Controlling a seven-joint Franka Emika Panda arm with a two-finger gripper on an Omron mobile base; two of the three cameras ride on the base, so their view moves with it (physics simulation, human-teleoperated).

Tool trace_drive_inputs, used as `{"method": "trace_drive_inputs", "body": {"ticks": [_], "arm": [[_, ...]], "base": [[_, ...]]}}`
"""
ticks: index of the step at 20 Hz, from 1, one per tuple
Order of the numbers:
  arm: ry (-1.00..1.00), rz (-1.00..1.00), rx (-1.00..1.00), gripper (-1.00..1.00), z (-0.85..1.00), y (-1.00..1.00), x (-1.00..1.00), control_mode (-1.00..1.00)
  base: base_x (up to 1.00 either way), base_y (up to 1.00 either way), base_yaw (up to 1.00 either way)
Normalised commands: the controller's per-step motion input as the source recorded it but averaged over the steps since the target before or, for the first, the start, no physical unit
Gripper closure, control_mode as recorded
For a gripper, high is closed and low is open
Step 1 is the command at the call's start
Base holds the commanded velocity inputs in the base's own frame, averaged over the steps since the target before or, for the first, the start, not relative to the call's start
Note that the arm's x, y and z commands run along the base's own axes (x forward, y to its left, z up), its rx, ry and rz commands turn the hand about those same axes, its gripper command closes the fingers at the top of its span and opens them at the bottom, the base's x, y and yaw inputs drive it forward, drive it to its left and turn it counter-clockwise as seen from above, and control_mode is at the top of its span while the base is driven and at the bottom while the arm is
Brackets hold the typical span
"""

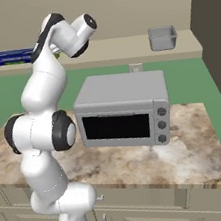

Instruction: Retrieve the tupperware and aluminum foil from the cabinet and place them on the dining counter near the plate with tomato and avocado to prepare for storing leftovers.

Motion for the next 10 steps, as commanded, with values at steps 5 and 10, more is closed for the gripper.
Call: {"method": "trace_drive_inputs", "body": {"ticks": [5, 10], "arm": [[-0.02, 0.24, 0.00, -1.00, -0.01, 0.00, 0.01, -1.00], [0.00, 0.22, 0.00, -1.00, 0.00, 0.00, 0.14, -1.00]], "base": [[0.00, 0.00, 0.00], [0.00, 0.00, 0.00]]}}
